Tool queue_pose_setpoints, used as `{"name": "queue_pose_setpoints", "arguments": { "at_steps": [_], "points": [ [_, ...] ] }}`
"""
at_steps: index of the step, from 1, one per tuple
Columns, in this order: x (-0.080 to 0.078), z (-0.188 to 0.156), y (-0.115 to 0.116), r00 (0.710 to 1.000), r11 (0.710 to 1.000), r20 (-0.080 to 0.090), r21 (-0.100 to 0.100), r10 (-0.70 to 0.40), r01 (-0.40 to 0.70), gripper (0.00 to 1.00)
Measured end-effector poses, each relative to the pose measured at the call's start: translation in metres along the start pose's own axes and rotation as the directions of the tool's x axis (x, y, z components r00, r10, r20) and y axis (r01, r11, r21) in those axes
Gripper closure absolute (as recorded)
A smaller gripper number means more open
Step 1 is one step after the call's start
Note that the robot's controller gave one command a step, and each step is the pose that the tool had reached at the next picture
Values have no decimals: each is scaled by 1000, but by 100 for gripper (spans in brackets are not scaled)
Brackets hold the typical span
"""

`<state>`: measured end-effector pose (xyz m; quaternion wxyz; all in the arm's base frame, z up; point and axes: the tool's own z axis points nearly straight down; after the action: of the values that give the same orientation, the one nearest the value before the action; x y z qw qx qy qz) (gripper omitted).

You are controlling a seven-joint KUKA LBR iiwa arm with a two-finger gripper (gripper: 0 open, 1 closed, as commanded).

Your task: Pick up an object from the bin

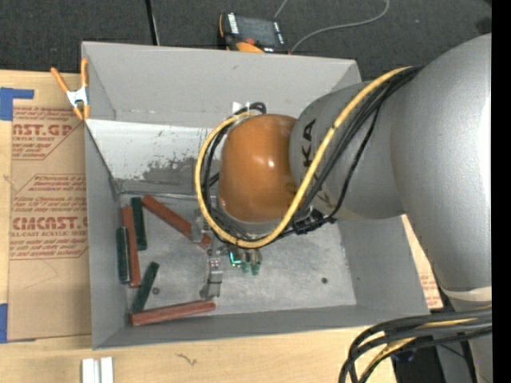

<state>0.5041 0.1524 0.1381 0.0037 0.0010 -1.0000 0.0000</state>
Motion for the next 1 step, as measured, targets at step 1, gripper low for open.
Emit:
{"name": "queue_pose_setpoints", "arguments": {
  "at_steps": [1],
  "points": [
    [-71, 67, 76, 996, 996, 10, -5, 86, -86, 0]
  ]
}}
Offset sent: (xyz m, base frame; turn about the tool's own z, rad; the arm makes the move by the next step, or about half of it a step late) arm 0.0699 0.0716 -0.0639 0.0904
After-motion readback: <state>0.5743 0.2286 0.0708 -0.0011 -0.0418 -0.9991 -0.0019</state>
